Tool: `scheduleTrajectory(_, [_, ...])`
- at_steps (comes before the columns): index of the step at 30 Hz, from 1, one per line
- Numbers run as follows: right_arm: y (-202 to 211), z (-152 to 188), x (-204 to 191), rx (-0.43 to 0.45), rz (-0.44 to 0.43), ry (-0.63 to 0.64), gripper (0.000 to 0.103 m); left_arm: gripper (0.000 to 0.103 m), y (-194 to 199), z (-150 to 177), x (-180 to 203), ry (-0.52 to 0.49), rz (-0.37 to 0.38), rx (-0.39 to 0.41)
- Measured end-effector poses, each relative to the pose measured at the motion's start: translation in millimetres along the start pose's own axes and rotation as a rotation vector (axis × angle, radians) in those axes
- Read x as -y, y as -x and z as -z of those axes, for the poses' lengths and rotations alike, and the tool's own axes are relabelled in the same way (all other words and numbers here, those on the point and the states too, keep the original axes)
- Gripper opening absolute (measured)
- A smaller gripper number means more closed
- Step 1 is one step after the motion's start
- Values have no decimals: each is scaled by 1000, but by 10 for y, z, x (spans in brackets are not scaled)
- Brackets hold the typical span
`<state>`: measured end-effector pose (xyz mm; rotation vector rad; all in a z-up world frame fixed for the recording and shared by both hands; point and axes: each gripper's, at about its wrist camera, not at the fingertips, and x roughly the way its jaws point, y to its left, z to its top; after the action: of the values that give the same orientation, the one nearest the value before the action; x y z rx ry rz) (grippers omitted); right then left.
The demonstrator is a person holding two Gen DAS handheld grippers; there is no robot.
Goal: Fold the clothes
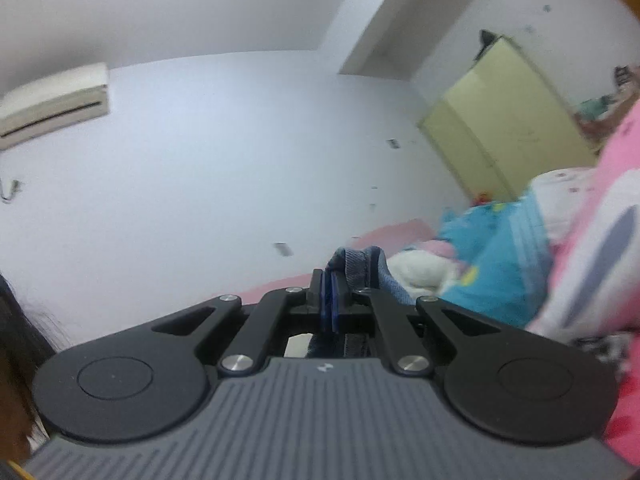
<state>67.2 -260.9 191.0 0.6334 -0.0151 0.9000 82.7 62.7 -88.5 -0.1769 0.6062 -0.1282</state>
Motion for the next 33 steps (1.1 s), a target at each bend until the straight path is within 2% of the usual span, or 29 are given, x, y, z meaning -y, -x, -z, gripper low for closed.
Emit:
scheduleTrajectory(2, [-95,82,53,-4,-1,-33,1,71,-1,2,-4,2,3,3])
scheduleTrajectory(4, [-149,233,182,-17,34,-73,1,71,4,8,-8,4,5,6])
scheduleTrajectory(8, [-109,688,557,-78,236,-96,2,71,12,17,-15,4,10,10])
scheduleTrajectory(12, [-38,1203,1056,-256,523,-63,7,72,7,15,-14,-1,13,9])
scheduleTrajectory(15, [147,1487,1405,-440,680,-121,22,72,5,19,-16,-1,13,10])
scheduleTrajectory(16, [285,1513,1441,-445,690,-139,23,72,5,21,-16,-2,13,10])
scheduleTrajectory(19, [814,1435,1415,-360,680,-188,40,72,-4,21,2,-14,6,9])
scheduleTrajectory(22, [1415,1227,1386,-239,728,-195,44,73,-11,24,26,-31,-2,7])
scheduleTrajectory(24, [1804,1083,1443,-170,803,-171,46,73,-14,29,37,-39,-6,8])
scheduleTrajectory(27, [2524,887,1625,-70,1021,-157,47,73,-19,35,49,-48,-10,10])
scheduleTrajectory(30, [3229,671,1918,33,1239,-196,47,73,-26,37,58,-53,-16,11])
scheduleTrajectory(33, [3535,424,2172,95,1328,-183,47,73,-37,39,78,-64,-25,11])
